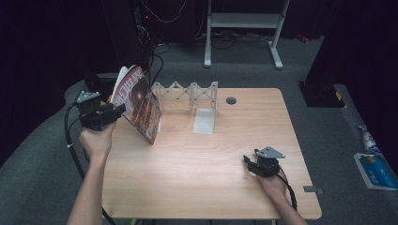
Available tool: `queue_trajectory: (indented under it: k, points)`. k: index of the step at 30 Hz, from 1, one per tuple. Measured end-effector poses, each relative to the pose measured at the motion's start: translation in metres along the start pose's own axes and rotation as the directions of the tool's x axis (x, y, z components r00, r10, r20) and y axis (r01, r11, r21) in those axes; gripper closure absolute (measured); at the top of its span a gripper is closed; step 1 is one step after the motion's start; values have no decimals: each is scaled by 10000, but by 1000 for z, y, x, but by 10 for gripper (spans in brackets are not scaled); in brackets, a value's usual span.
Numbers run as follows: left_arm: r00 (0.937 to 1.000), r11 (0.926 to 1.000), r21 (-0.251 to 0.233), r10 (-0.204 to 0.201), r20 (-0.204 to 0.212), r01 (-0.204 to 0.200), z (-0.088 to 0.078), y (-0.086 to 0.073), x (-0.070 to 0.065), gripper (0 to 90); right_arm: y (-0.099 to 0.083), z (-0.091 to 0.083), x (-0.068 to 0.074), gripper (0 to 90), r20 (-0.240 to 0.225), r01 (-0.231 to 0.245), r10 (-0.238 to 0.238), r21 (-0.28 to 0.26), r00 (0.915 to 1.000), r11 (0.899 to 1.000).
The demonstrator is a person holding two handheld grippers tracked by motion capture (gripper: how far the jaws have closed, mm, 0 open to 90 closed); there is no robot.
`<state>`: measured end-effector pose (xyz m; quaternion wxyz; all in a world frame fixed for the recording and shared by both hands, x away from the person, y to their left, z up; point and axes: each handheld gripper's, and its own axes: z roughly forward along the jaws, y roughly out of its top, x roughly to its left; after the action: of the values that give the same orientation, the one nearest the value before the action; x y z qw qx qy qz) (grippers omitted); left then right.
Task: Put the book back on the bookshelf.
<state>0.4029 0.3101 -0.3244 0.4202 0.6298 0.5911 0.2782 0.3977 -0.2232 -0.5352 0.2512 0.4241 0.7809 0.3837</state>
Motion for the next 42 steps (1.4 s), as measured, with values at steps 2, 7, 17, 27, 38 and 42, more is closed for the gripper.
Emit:
queue_trajectory:
  k: [2,7,17,27,38,42]
  points:
    - [10000,10000,-40,82,35,-82,-2,-1,-1,450,0,0,0,427,2,2,-2,-1,10000,10000]
    - [9997,9997,-182,154,167,-151,-7,-6,-4,447,0,0,0,427,1,-2,2,-1,10000,10000]
    - [9984,9993,-225,324,464,-314,-9,-9,-12,446,0,0,0,427,1,-3,3,-2,10000,10000]
    - [9960,9990,-209,413,793,-398,-6,-13,-22,445,0,0,0,427,2,-1,1,-4,10000,10000]
    - [9917,9983,-78,591,1140,-586,-2,-20,-32,443,0,0,0,427,-1,-5,5,0,10000,10000]
    - [9904,9979,-68,648,1219,-644,-2,-22,-34,442,0,0,0,427,-2,-7,7,-1,10000,10000]
